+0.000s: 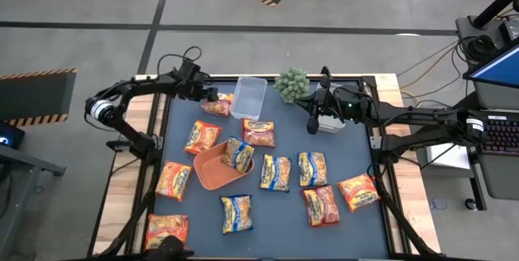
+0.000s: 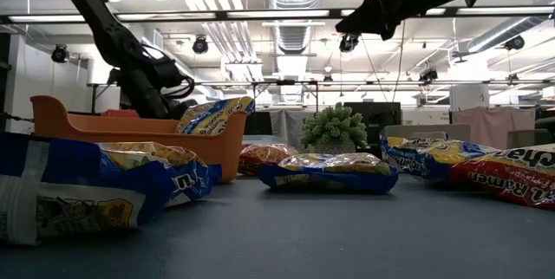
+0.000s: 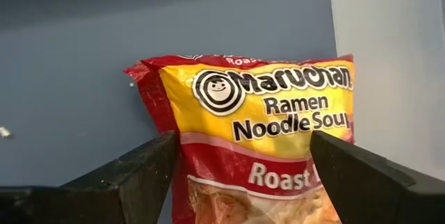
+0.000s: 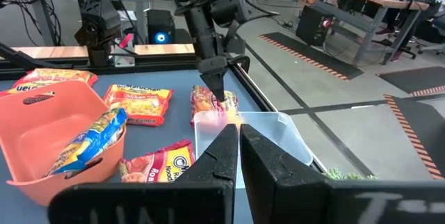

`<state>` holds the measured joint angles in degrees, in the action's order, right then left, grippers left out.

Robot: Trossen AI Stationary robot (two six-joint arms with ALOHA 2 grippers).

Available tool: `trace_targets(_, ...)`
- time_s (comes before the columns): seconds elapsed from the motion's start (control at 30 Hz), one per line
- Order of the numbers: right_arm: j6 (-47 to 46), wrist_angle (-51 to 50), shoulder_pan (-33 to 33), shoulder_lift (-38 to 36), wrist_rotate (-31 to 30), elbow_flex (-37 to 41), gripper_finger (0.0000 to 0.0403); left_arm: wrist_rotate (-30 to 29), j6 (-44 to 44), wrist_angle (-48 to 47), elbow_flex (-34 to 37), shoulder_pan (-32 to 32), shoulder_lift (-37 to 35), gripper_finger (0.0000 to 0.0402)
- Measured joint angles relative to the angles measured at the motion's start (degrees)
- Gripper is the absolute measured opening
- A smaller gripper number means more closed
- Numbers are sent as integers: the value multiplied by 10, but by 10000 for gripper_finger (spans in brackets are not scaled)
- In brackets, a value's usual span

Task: Sort Maruchan noodles
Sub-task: Put the red noodle pack into the transparent bin

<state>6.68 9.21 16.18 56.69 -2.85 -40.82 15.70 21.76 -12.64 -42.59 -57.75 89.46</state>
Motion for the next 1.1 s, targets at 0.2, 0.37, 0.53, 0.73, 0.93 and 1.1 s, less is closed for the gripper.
trace_targets(0.2, 0, 0, 0, 0, 0, 0, 9, -13, -4, 4, 0, 8, 8, 310)
trace_targets(0.37, 0, 0, 0, 0, 0, 0, 9, -23, -6, 2, 0, 12, 7, 302)
trace_targets(0.53, 0, 0, 0, 0, 0, 0, 9, -21, -6, 1, 0, 12, 7, 239)
trace_targets(0.73, -2, 0, 0, 0, 0, 0, 9, -12, -5, -3, 0, 12, 1, 129)
trace_targets(0.93, -2, 0, 0, 0, 0, 0, 9, -11, -14, -9, 2, 11, -22, 48)
trace_targets(1.1, -1, 0, 0, 0, 0, 0, 9, -8, -31, -21, 2, 11, -41, 8)
